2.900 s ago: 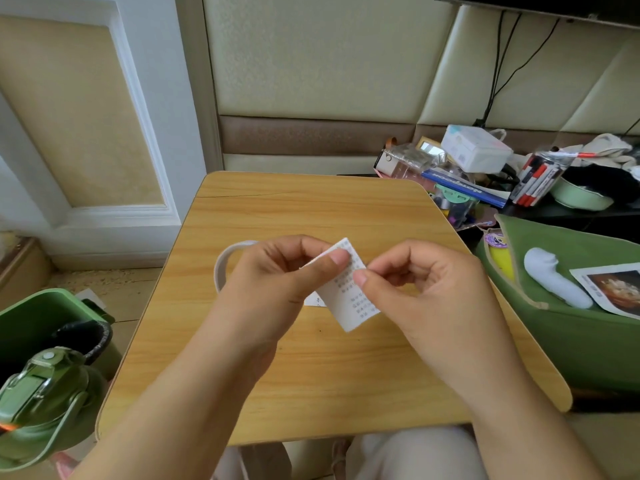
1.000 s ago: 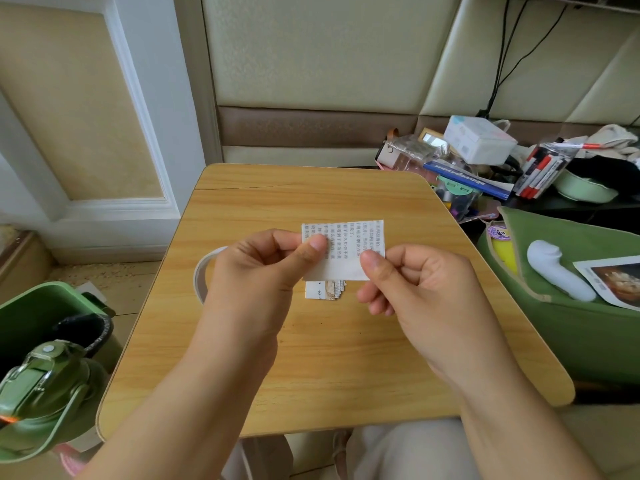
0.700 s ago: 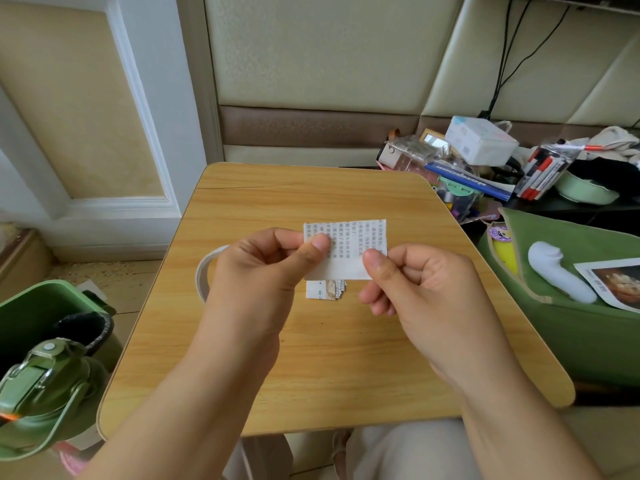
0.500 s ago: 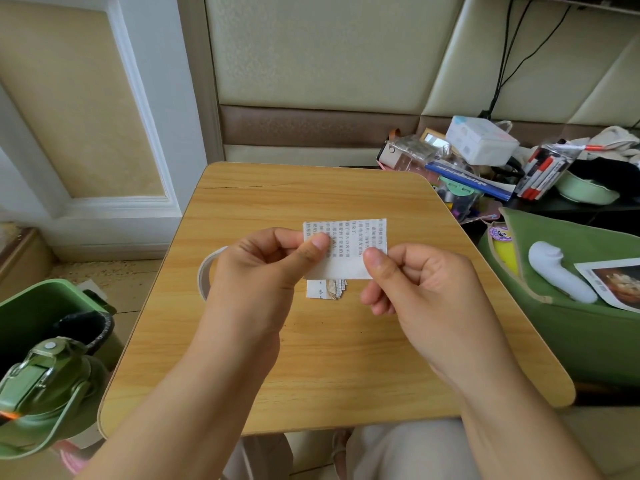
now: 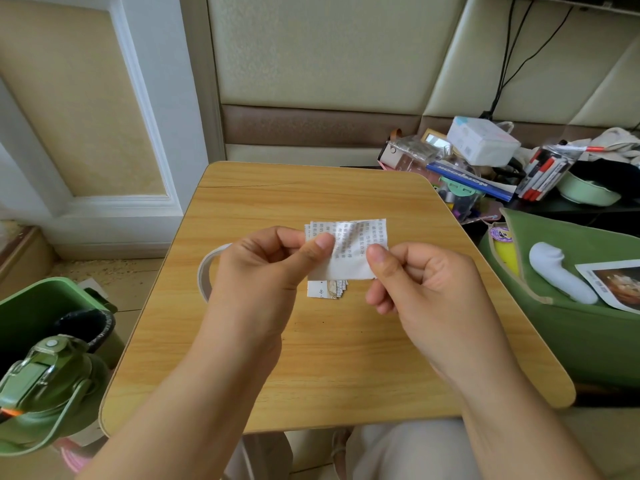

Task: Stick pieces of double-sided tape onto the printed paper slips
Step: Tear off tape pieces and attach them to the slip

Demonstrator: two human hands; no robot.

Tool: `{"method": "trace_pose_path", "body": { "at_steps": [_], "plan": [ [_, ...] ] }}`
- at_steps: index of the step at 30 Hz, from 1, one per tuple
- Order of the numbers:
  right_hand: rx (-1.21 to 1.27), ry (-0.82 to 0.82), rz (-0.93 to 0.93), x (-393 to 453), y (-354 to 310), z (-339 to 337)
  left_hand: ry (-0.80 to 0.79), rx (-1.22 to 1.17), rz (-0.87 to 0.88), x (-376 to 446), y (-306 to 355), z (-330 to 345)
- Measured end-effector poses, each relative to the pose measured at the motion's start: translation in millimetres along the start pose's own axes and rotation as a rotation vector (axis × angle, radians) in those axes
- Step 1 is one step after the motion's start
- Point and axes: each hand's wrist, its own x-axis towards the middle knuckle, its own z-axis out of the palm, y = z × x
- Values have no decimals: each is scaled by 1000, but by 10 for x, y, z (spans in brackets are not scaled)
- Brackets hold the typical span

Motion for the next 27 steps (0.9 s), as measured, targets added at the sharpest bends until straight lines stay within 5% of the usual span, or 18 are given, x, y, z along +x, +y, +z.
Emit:
{"method": "trace_pose_path", "body": {
  "at_steps": [27],
  "plan": [
    [14, -11, -42, 97, -77, -58, -193, 113, 30, -10, -29, -13]
  ]
}}
